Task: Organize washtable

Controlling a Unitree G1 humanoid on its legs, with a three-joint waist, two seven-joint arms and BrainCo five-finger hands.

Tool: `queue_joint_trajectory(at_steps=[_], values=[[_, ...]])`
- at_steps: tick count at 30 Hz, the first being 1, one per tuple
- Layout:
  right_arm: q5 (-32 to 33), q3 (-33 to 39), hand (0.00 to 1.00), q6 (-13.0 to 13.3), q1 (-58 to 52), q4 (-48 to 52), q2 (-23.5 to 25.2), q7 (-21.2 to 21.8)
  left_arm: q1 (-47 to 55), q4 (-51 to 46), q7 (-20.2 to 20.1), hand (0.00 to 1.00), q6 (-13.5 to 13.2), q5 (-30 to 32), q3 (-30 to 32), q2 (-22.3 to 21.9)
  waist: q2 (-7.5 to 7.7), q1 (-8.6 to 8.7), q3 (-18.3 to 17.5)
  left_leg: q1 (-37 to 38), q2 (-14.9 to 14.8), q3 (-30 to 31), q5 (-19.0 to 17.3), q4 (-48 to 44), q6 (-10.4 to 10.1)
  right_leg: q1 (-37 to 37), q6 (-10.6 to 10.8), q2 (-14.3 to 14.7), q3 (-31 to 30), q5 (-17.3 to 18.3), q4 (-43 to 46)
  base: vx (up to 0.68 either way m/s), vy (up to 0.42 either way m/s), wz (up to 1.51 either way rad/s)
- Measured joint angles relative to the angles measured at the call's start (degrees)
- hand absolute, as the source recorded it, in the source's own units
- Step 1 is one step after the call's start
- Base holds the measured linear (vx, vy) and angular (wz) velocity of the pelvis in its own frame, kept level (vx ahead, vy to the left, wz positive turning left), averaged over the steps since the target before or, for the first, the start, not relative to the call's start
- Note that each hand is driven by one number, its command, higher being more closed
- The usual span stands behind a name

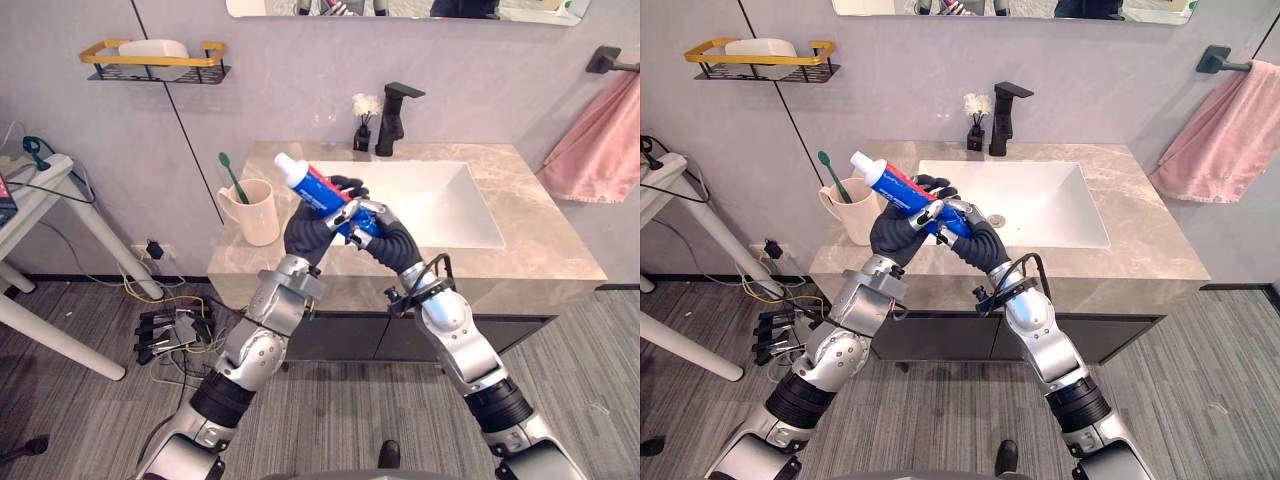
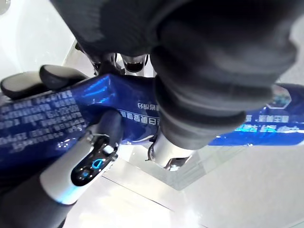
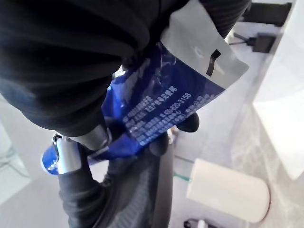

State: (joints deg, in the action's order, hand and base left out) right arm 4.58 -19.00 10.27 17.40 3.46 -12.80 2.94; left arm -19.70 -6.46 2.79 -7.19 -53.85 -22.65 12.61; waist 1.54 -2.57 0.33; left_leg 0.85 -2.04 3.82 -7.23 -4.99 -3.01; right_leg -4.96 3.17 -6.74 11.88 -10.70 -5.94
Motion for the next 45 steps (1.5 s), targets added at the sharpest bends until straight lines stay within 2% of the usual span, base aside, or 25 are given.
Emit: queue_joint_trajectory(at_steps=[6, 7, 15, 19, 22, 26, 31, 33, 37, 40, 45], values=[[0.5, 0.0, 1.00, 0.1, -1.1, 0.2, 1.3, 0.9, 0.0, 0.0, 0.0, 1.00, 0.0, 0.0, 0.4, -1.2, 0.00, 0.20, 0.0, 0.1, 0.0, -0.2, 0.0, 0.0, 0.0, 0.0, 0.0, 0.1, -0.3, -0.1, 0.0, 0.00, 0.000, 0.00], [0.6, 0.0, 0.00, 0.1, -1.2, 0.2, 1.3, 0.9, 0.0, 0.0, 0.0, 1.00, 0.0, 0.0, 0.4, -1.3, 0.00, 0.19, 0.0, 0.1, 0.0, -0.2, 0.0, 0.0, 0.0, 0.0, 0.0, 0.1, -0.3, -0.1, 0.0, 0.00, 0.000, -0.04], [4.0, 0.2, 0.00, -0.5, -1.6, 0.1, 1.0, 3.0, -0.1, 0.0, -0.1, 1.00, 0.1, 0.8, 0.7, -1.3, 0.00, 0.28, 0.0, 0.5, 0.0, -0.9, 0.0, -0.1, 0.0, 0.0, 0.0, 0.2, -0.9, -0.2, 0.0, -0.01, -0.001, -0.04], [9.7, 0.6, 0.00, -0.5, -2.9, 0.1, 1.1, 5.5, -2.0, 0.2, -0.3, 1.00, 0.7, 2.4, 1.4, 0.0, 0.00, 0.27, 0.0, 0.5, -0.1, -1.0, 0.0, -0.1, 0.0, 0.0, 0.0, 0.2, -1.0, -0.2, 0.0, 0.00, 0.000, 0.00], [13.3, 0.7, 0.00, -1.3, -6.6, -1.1, 1.0, 7.4, -5.1, 0.2, -0.4, 1.00, 0.5, 3.3, 6.0, 0.6, 0.02, 0.28, 0.0, 0.6, -0.2, -1.3, 0.0, -0.1, 0.0, -0.1, 0.0, 0.3, -1.1, -0.2, 0.0, 0.00, -0.002, -0.03], [15.5, 0.5, 0.00, -4.3, -13.3, -4.9, 1.1, 8.6, -10.5, 0.2, -0.2, 1.00, -1.8, 6.3, 10.5, 3.1, 0.01, 0.33, 0.0, 0.5, -0.2, -1.5, 0.0, 0.0, 0.0, -0.8, 0.0, 0.3, -1.4, -0.2, 0.0, 0.03, -0.002, -0.04], [15.7, 1.2, 0.00, -4.4, -15.5, -4.8, 1.4, 8.7, -11.1, 0.2, -0.2, 1.00, -2.2, 11.5, 12.6, 5.1, -0.04, 0.95, 0.1, 0.5, -0.3, -2.5, -0.2, 0.1, -0.1, -1.4, -0.1, 0.6, -2.4, -0.3, 0.0, 0.01, 0.000, -0.10], [15.7, 1.3, 0.00, -4.4, -17.7, -4.3, 1.9, 9.2, -11.3, 0.5, -0.1, 1.00, -2.3, 11.9, 16.2, 9.0, -0.17, 1.81, 0.1, 0.6, -0.5, -2.7, -0.4, 0.1, -0.2, -1.4, -0.2, 0.8, -2.5, -0.2, 0.0, 0.00, -0.016, -0.06], [19.7, 1.7, 0.00, -4.4, -23.8, -4.2, 3.6, 9.8, -14.2, 2.6, 1.5, 1.00, -3.8, 12.3, 22.6, 15.1, -0.26, 1.70, 0.2, 0.4, -1.1, -2.8, -0.6, 0.1, -0.5, -1.6, -0.9, 1.5, -2.5, 0.3, 0.0, 0.00, -0.013, -0.01], [22.1, 1.1, 0.00, -4.4, -26.3, -4.2, 4.4, 10.0, -15.9, 2.6, 2.5, 1.00, -6.1, 12.7, 24.1, 17.2, -0.40, 1.57, 0.3, -0.7, -1.2, -2.8, -0.6, 0.0, -0.5, -2.7, -1.1, 1.6, -2.6, 0.2, 0.0, 0.00, 0.000, 0.00], [23.1, -0.2, 0.00, -4.4, -29.3, -4.2, 4.8, 12.3, -17.4, 5.7, 2.6, 1.00, -7.1, 15.7, 24.7, 20.0, -1.17, 1.67, 0.7, -1.3, -1.3, -3.2, -0.7, 0.1, -0.7, -3.6, -0.9, 1.8, -2.8, -0.1, 0.0, 0.02, -0.006, -0.04]])
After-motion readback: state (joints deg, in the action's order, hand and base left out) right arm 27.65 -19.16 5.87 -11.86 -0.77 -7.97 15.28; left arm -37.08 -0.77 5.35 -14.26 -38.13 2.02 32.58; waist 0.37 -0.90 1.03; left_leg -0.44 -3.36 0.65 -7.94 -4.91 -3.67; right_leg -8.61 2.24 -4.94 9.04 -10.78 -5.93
